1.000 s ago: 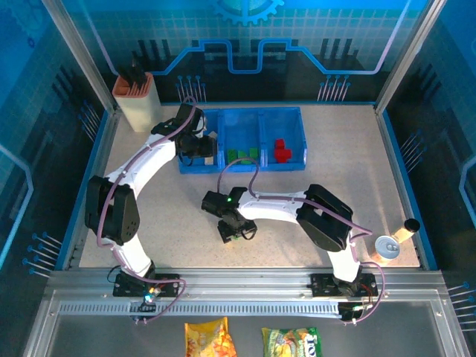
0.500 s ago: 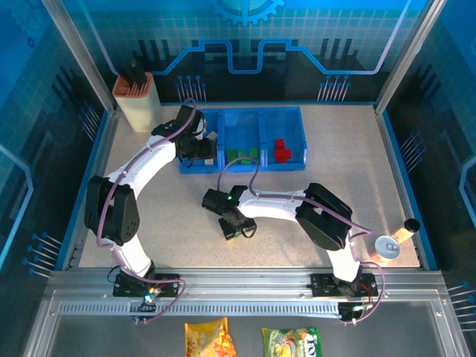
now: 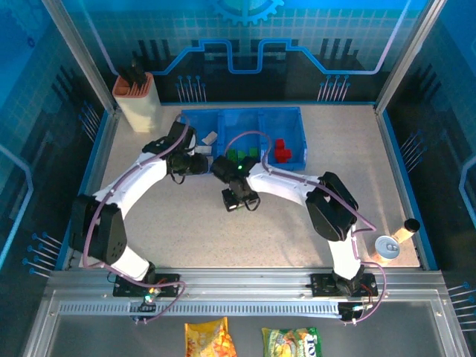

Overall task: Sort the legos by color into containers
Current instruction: Place the lego in the container.

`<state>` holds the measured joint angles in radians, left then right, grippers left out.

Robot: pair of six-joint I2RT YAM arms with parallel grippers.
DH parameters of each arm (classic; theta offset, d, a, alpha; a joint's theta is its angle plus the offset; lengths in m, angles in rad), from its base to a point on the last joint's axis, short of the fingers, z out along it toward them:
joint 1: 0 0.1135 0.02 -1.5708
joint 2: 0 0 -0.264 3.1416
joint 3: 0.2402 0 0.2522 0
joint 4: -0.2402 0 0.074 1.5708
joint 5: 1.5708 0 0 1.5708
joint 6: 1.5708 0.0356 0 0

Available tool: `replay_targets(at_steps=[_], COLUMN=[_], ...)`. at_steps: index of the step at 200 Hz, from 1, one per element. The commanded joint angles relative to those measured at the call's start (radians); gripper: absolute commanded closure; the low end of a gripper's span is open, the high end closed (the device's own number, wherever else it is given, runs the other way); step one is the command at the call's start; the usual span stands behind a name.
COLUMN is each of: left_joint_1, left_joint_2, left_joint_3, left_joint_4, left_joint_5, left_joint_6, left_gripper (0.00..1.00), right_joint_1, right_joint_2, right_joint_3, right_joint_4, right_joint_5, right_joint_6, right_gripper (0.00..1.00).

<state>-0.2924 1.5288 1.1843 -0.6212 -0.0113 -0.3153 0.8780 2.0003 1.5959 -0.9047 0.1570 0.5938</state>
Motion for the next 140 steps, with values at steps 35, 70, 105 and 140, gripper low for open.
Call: replay_targets(at_steps=[35, 70, 105, 140], left_joint_1=[0.007, 0.009, 0.009, 0.009], left_joint_2=[-0.187, -0.273, -0.341, -0.373], left_joint_3=[-0.171, -0.266, -0.348, -0.414], left_joint_4=[0.015, 0.019, 0.033, 0.047], left_joint_5=[-0.067, -0.093, -0.096, -0.090], left_joint_6=[-0.045, -0.064, -0.097, -0.135], left_gripper=[0.55, 0.54, 0.54, 0.52], right_joint_1=[-0.135, -0.205, -0.248, -0.277], right_joint_2=[0.062, 0.125, 0.211, 0.309], right_joint_3=[0.204, 0.327, 0.458, 0.572], right_joint_4=[-0.074, -0.086, -0.102, -0.123], right_joint_5=[0.012, -0.003, 0.016, 0.010], right_joint_6=[-0.137, -0.172, -0.215, -0.230], right_gripper=[0.54, 0.55, 0.55, 0.55])
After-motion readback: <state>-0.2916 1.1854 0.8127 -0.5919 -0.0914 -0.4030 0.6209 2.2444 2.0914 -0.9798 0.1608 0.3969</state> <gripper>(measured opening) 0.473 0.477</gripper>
